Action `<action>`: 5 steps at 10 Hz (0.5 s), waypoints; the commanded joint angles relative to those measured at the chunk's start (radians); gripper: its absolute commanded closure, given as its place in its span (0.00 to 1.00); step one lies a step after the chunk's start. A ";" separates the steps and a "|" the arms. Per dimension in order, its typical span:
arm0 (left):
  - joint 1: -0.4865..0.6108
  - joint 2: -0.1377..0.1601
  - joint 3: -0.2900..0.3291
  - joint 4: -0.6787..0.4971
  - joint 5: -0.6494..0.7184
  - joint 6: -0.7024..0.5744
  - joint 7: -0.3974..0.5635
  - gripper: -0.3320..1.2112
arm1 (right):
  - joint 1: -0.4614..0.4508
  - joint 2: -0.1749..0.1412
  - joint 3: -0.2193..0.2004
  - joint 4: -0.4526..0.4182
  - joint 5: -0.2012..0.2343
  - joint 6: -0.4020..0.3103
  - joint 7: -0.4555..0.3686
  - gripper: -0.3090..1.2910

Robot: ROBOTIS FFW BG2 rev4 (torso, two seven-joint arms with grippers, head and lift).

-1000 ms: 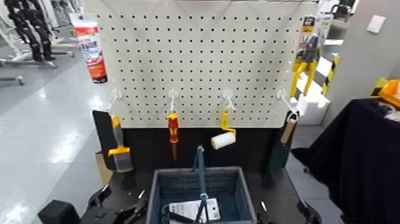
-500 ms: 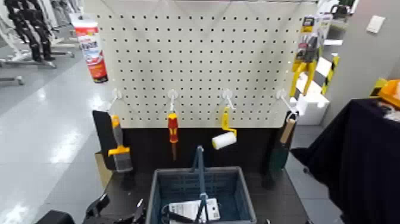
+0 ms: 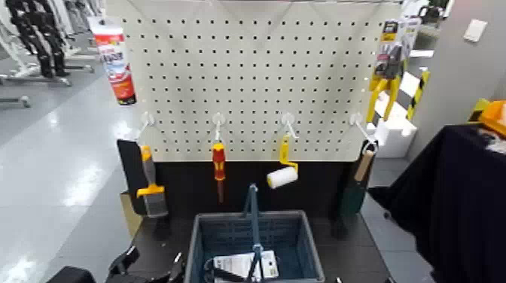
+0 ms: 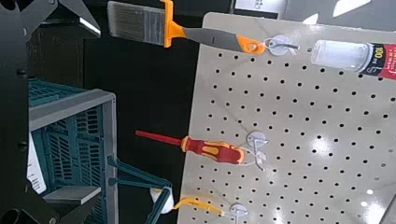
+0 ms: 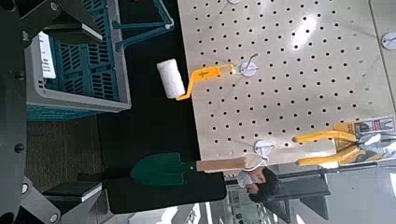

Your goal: Put the black wrench into the crate.

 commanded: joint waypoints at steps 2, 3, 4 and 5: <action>-0.002 -0.001 0.000 0.000 -0.002 0.008 0.000 0.30 | -0.004 -0.001 0.002 -0.005 0.009 0.016 -0.003 0.31; -0.002 -0.001 0.000 0.000 -0.002 0.008 0.001 0.30 | -0.006 -0.001 0.002 -0.010 0.020 0.021 -0.006 0.31; -0.002 -0.001 0.000 0.000 -0.003 0.009 0.001 0.30 | -0.004 -0.001 0.004 -0.011 0.026 0.021 -0.010 0.30; -0.002 -0.001 0.000 0.000 -0.003 0.011 0.001 0.30 | -0.006 -0.001 0.004 -0.013 0.031 0.022 -0.012 0.30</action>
